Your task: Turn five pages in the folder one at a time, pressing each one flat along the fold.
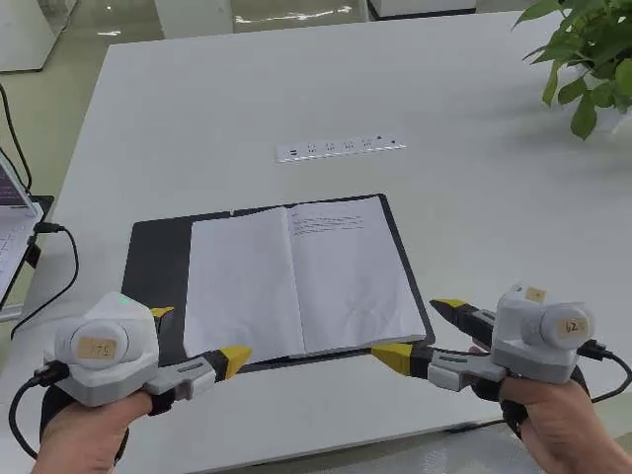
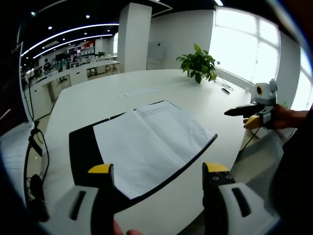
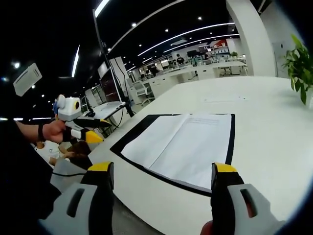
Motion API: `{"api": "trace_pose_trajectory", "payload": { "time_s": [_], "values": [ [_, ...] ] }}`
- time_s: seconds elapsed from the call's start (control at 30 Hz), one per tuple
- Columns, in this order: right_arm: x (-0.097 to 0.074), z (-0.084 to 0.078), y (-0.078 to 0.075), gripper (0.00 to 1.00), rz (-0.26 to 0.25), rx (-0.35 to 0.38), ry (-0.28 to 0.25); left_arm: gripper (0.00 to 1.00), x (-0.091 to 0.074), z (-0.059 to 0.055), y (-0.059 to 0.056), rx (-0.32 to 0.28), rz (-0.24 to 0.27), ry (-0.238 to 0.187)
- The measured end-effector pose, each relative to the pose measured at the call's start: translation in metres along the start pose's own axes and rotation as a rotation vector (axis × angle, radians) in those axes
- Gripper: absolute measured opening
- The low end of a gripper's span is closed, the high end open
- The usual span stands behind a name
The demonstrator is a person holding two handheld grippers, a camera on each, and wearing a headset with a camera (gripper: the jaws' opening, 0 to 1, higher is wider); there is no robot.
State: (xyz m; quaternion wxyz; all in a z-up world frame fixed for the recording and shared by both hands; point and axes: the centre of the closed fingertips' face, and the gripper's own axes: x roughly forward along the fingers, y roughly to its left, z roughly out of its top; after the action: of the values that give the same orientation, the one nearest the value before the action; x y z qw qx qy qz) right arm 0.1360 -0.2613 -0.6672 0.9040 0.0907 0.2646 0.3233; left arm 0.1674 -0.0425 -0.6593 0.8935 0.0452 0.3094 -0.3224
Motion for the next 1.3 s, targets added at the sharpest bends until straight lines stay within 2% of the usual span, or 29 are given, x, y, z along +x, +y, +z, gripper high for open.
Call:
{"api": "trace_pose_trajectory", "payload": {
  "time_s": [0.07, 0.13, 0.2, 0.27, 0.33, 0.47, 0.7, 0.87, 0.97, 1.3],
  "values": [
    [-0.001, -0.002, 0.001, 0.80, 0.002, 0.005, 0.002, 0.73, 0.004, 0.001, -0.006, 0.004, -0.010, 0.005],
    [-0.002, -0.005, 0.002, 0.80, 0.005, 0.011, 0.009, 0.72, 0.007, 0.001, -0.006, 0.004, -0.016, 0.006],
    [-0.004, -0.006, 0.002, 0.80, 0.000, 0.018, 0.003, 0.72, 0.011, 0.003, -0.014, 0.004, -0.027, 0.009],
    [-0.005, -0.006, 0.001, 0.80, -0.003, 0.030, -0.004, 0.72, 0.016, 0.004, -0.012, 0.009, -0.035, 0.013],
    [-0.005, -0.007, 0.000, 0.79, -0.005, 0.038, -0.012, 0.72, 0.021, 0.006, -0.018, 0.012, -0.045, 0.018],
    [-0.006, -0.013, -0.001, 0.78, -0.002, 0.041, 0.011, 0.72, 0.029, 0.011, -0.021, 0.018, -0.060, 0.021],
    [-0.010, -0.019, -0.008, 0.75, -0.004, 0.066, 0.016, 0.71, 0.046, 0.014, -0.036, 0.026, -0.093, 0.033],
    [-0.012, -0.024, -0.011, 0.77, -0.009, 0.085, 0.024, 0.70, 0.064, 0.023, -0.046, 0.029, -0.121, 0.035],
    [-0.012, -0.023, -0.013, 0.77, -0.009, 0.096, 0.018, 0.70, 0.080, 0.027, -0.054, 0.038, -0.147, 0.040],
    [-0.014, -0.020, -0.021, 0.76, -0.015, 0.106, 0.015, 0.69, 0.120, 0.034, -0.085, 0.085, -0.227, 0.078]
  ]
}}
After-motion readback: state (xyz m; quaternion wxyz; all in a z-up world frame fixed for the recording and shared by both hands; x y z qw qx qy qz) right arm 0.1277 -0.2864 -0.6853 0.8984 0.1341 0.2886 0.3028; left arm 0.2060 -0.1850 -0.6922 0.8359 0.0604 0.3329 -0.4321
